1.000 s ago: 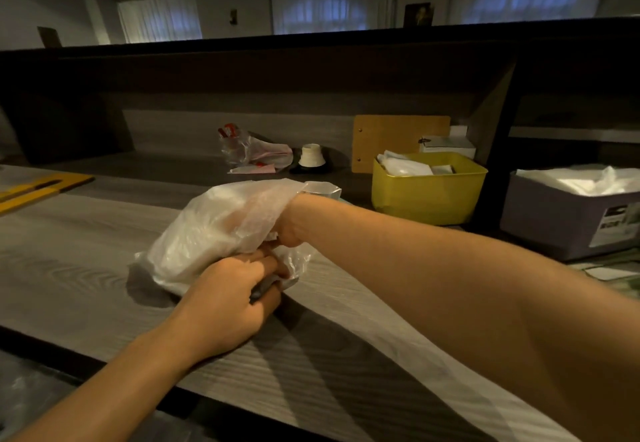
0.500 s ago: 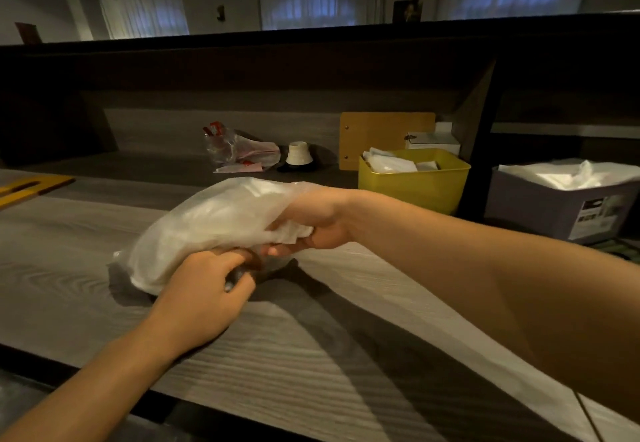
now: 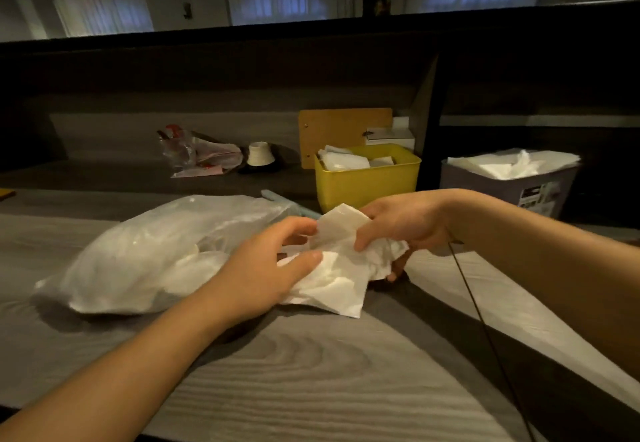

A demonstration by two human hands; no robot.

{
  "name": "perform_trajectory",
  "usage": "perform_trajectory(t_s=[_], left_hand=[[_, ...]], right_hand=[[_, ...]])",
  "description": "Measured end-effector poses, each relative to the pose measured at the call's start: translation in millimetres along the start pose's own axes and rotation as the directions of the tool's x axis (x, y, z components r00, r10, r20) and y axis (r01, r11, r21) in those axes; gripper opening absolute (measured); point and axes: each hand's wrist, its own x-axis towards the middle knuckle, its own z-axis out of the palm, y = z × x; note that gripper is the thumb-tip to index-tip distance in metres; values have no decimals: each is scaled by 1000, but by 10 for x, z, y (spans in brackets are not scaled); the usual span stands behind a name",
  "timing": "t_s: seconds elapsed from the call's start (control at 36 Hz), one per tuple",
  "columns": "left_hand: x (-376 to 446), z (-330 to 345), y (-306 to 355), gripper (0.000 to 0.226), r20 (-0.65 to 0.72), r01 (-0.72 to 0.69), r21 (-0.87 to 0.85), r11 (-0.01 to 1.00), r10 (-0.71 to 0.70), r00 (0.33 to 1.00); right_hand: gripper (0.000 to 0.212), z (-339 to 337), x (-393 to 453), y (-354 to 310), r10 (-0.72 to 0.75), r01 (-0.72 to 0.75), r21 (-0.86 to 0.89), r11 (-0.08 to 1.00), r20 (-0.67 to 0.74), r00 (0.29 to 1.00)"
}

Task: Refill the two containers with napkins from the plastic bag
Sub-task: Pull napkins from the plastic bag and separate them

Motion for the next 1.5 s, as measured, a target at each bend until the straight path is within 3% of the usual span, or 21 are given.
perform_trajectory(t_s=[0.11,0.22,0.31,0.39,0.44,0.53,0.58,0.69,0.89,1.08,1.22,1.36,1.5], left_hand=[[329,241,145,64,82,26,22,999,-28,996],[543,329,180,64,118,71,-38,997,-66,991],[688,370,156,57,155,101,-64,993,-91,984],[753,367,119,51,124,137,-130,982,-121,985],[752,333,112,60,141,140,-107,984,-124,982],[720,278,151,87,222,118,52,992,-126,967],[689,260,203,92,255,109,134,985,-140,957],[624,256,260,80,215,126,298,946,-195,957],[559,249,269,41,175,169,437,884,-268,947],[541,255,190,22,116,115,189,975,-139,984],[565,269,143,21,114,72,65,995,-79,990],[570,302,111,20,36,21,-171,985,-15,999],[586,348,88,29,2,32,-263,964,-33,999]], right_hand=[[42,-135,-77,139,-137,94,-236,967,-174,975],[73,-130,-126,391,-144,139,-39,990,-242,960],[67,-110,-111,593,-163,205,126,971,-281,946],[62,-60,-57,694,-211,274,133,953,-360,909],[58,-21,-10,718,-269,330,81,940,-418,868],[53,40,38,732,-341,396,6,918,-497,798],[50,65,51,744,-369,415,-38,909,-535,760],[54,84,64,793,-393,450,-52,891,-585,710],[49,97,92,798,-383,411,-98,907,-600,702],[20,120,44,769,-408,410,-125,904,-545,733],[23,121,27,735,-395,380,-141,914,-520,758],[24,106,28,749,-399,426,-61,902,-489,776],[14,97,49,787,-399,459,-28,888,-545,737]])
